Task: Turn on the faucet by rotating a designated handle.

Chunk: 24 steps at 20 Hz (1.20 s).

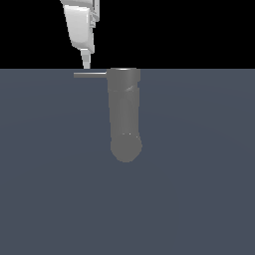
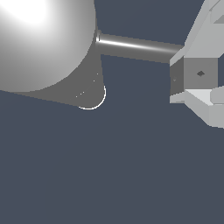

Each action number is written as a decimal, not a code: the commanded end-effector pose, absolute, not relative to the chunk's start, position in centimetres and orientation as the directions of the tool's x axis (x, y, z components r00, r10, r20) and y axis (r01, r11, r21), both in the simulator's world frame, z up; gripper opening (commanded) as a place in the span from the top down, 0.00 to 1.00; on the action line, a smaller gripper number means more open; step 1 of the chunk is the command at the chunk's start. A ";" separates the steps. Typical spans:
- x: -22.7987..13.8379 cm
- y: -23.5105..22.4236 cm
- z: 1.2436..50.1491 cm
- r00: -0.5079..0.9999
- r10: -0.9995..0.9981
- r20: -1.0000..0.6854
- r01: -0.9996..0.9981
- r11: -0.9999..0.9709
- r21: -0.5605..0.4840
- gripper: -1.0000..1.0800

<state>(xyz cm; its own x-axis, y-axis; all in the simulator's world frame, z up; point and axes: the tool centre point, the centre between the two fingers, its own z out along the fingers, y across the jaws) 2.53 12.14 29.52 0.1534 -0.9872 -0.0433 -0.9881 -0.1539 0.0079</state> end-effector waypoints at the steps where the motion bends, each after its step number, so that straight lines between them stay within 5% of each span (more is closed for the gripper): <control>1: 3.1 12.6 28.7 0.112 -0.993 -0.029 -0.994 -0.112 0.006 1.00; 24: 2.3 13.3 27.0 0.030 -1.000 0.000 -1.000 -0.030 0.000 1.00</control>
<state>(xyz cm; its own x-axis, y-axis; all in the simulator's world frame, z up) 2.72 13.33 26.98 0.0305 -0.9995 -0.0002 -0.9995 -0.0305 0.0004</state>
